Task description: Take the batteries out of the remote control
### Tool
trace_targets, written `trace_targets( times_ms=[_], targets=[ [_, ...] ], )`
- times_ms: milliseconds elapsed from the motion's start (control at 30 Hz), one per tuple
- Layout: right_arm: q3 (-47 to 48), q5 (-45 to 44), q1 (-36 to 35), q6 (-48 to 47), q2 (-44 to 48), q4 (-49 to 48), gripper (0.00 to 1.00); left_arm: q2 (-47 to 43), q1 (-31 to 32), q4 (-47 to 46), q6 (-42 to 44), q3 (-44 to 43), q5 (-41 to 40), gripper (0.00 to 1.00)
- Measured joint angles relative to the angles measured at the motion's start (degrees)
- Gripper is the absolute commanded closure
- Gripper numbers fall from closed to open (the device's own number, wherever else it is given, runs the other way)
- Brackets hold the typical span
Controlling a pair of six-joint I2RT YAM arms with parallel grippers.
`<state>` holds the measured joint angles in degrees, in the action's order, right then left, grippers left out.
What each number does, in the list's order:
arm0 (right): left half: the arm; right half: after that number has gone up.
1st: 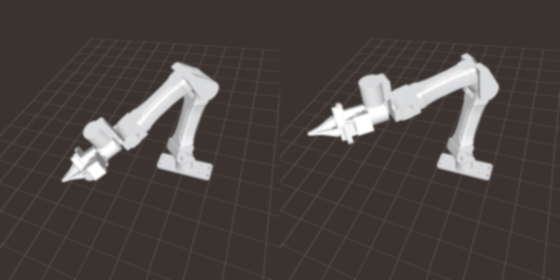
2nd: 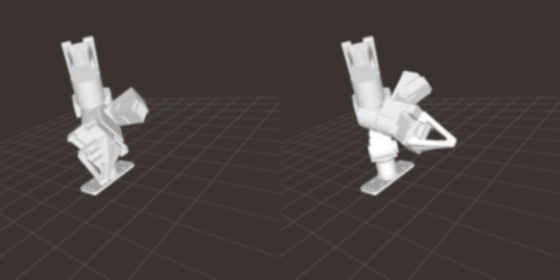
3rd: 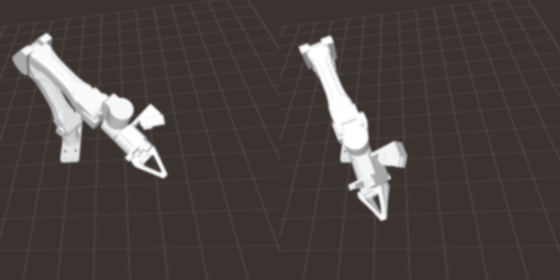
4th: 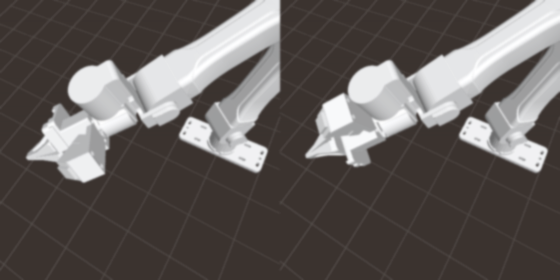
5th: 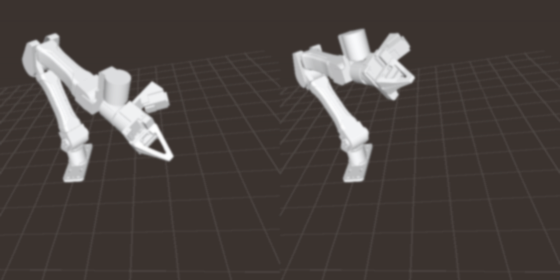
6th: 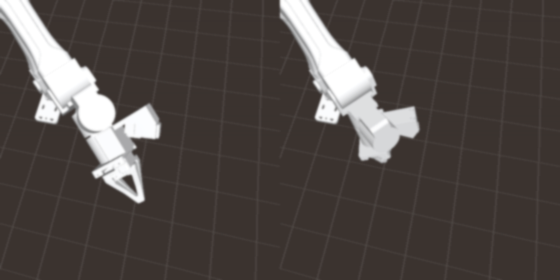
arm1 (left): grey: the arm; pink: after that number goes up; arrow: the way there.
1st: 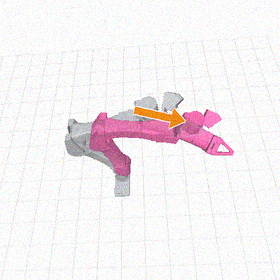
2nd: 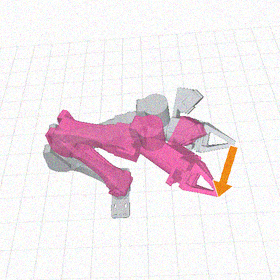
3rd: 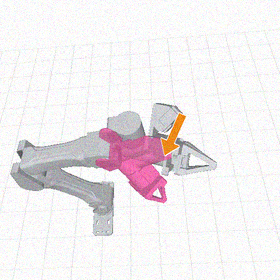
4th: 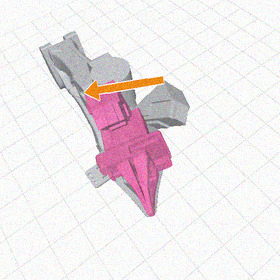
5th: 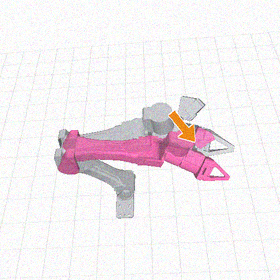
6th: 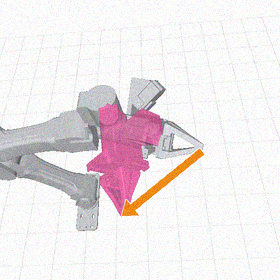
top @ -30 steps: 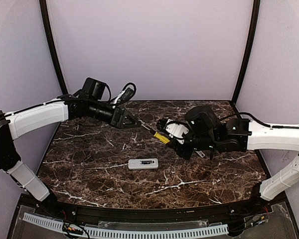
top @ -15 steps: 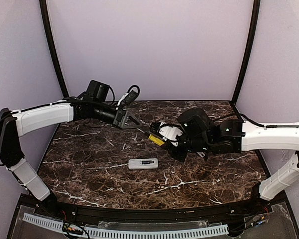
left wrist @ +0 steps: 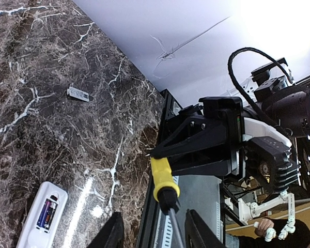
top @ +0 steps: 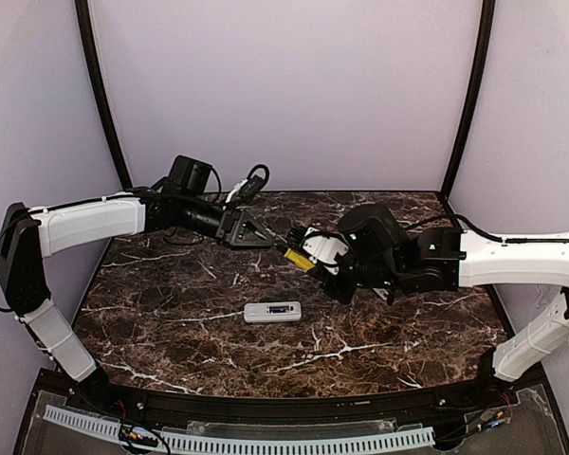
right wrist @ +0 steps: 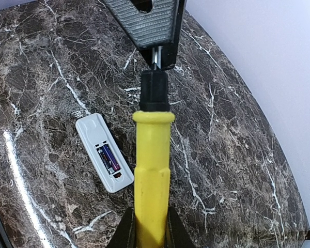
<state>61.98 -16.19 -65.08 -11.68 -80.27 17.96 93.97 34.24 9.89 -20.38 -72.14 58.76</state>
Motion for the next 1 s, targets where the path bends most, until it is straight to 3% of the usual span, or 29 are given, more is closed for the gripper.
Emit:
trace_targets(
  times_ms=[133,233,1000],
  targets=[
    [0.04,-0.46,0.0,0.0,0.0,0.0,1.0,0.37,0.13,-0.63,-0.59,0.0,0.98,0.88],
    [0.04,-0.79,0.0,0.09,-0.26,0.09,1.0,0.55,0.37,-1.2,-1.09,0.04,1.77,0.99],
    [0.02,-1.86,-0.04,0.24,-0.52,0.13,1.0,0.76,0.44,-1.25,0.31,0.04,0.33,1.0]
  ],
)
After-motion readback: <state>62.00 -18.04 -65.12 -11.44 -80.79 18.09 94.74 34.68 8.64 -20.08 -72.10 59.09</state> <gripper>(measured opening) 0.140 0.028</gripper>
